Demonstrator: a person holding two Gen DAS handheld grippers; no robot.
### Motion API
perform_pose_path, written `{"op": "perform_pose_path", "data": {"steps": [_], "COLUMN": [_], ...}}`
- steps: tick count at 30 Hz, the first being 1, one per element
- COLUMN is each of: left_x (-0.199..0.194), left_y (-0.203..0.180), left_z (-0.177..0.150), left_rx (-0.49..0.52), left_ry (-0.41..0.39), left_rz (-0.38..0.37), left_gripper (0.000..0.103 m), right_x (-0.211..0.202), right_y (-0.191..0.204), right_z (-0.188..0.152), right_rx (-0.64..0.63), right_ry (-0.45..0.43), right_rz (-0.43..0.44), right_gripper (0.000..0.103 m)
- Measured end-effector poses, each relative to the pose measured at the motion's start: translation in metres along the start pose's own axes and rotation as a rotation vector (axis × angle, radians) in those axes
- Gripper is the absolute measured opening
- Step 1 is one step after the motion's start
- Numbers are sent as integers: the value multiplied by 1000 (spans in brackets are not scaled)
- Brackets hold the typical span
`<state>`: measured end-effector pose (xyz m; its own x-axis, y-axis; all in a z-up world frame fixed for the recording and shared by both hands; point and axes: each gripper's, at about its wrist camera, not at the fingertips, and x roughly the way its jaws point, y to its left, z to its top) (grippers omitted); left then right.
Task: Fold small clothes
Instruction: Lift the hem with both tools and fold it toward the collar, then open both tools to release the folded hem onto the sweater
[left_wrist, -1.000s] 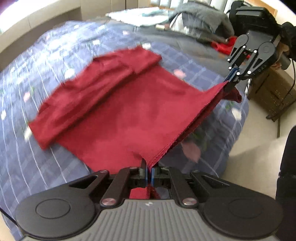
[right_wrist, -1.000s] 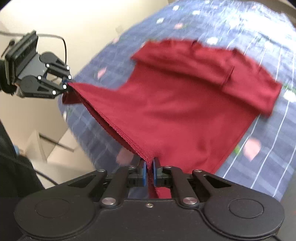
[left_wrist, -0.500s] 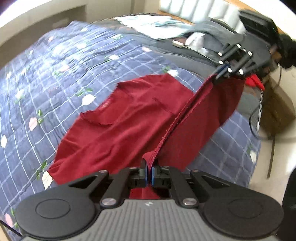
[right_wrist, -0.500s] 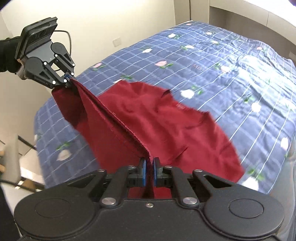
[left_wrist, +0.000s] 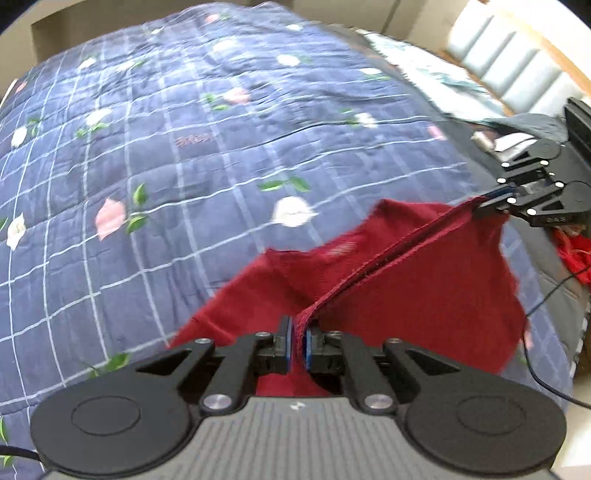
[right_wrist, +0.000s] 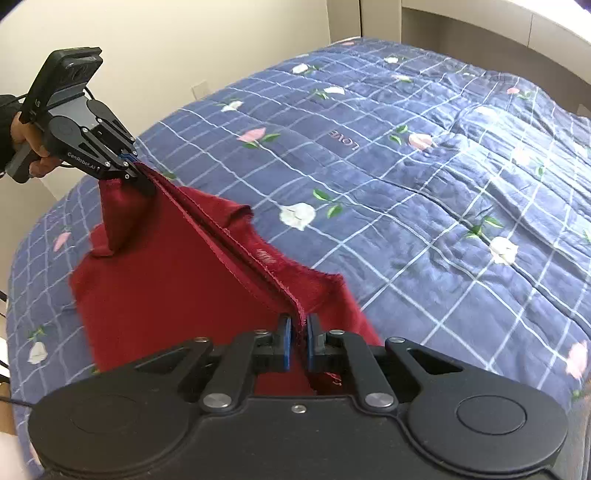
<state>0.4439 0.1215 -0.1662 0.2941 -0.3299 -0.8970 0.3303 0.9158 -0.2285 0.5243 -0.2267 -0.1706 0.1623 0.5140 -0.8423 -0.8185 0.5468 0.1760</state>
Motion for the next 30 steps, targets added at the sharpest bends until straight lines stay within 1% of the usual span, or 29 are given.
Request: {"op": "perform_pose_path", "data": {"steps": [2, 4, 5, 6, 7, 8, 9, 10, 12, 13, 14, 16, 18, 21, 23, 25, 27, 30], "left_x": [11, 21, 25, 28, 31, 34, 36, 39, 40, 40, 38, 34, 29, 25, 22, 18, 13, 2], "left_y": [9, 17, 21, 24, 28, 31, 34, 38, 44, 47, 49, 54, 56, 56, 54, 53, 52, 52], "left_z": [4, 7, 7, 8, 8, 9, 9, 9, 9, 9, 9, 9, 13, 21, 25, 28, 29, 34], "left_rx": [-22, -52, -69, -88, -111, -132, -152, -169, -188, -199, -210, -229, -232, -178, -135, -94, -66, -38], "left_ry": [11, 20, 24, 27, 29, 31, 31, 34, 28, 19, 10, -6, -4, 27, 66, 98, 112, 128], "left_rz": [10, 27, 36, 48, 65, 85, 104, 112, 115, 112, 111, 101, 80, 60, 50, 56, 65, 54], "left_gripper": [10, 16, 22, 31, 37, 51, 62, 67, 79, 83, 88, 92, 94, 95, 96, 96, 96, 96], "right_x": [12, 23, 28, 32, 36, 39, 41, 43, 47, 48, 50, 54, 58, 63, 66, 66, 66, 66], "right_y": [-9, -17, -20, -23, -26, -27, -29, -31, -35, -36, -37, -39, -39, -39, -38, -38, -38, -37], "right_z": [2, 3, 2, 2, 1, 0, -2, -3, -5, -6, -7, -8, -8, -9, -9, -9, -10, -10], "right_rx": [7, 18, 24, 30, 34, 37, 41, 46, 59, 64, 69, 77, 75, 65, 56, 59, 57, 50], "right_ry": [-2, 0, 2, 3, 0, -1, -1, -3, -5, -3, -4, -2, 3, 14, 15, 12, 10, 13], "right_rz": [8, 16, 18, 22, 23, 23, 25, 26, 31, 33, 36, 41, 43, 43, 40, 43, 43, 40], "right_gripper": [8, 9, 9, 9, 10, 10, 10, 11, 11, 12, 12, 12, 12, 12, 14, 15, 15, 15]}}
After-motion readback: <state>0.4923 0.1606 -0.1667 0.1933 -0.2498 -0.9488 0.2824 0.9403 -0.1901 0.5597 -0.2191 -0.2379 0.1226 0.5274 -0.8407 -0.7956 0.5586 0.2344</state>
